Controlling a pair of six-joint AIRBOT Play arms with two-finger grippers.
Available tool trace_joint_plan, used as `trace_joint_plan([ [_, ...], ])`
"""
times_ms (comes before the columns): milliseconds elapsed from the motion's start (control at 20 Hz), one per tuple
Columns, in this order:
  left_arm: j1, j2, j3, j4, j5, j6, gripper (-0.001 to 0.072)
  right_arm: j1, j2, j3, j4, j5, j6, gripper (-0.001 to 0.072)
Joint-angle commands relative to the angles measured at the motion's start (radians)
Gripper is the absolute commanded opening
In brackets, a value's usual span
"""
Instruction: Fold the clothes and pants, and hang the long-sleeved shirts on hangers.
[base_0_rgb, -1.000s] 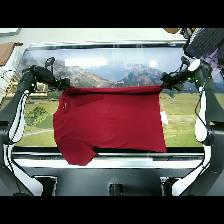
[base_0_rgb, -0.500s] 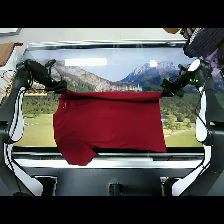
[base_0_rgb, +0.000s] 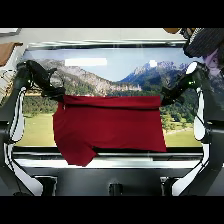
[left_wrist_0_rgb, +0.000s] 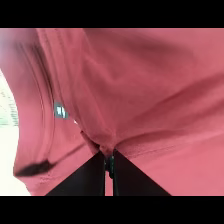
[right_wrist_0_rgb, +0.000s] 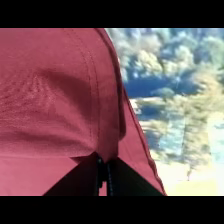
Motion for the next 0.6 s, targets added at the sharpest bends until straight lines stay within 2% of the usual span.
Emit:
trace_joint_plan([
  [0, -0.005, -0.001, -0.047, 0.014, 0.064, -0.035, 0.0019, 0.001, -0.023, 0.000, -0.012, 0.058, -0.001, 0.0035],
  [550, -0.051, -0.002, -0.107, 0.075, 0.065, -0.043, 0.0019, 0.001, -0.074, -0.001, -0.050, 0.119, 0.000, 0.0035],
])
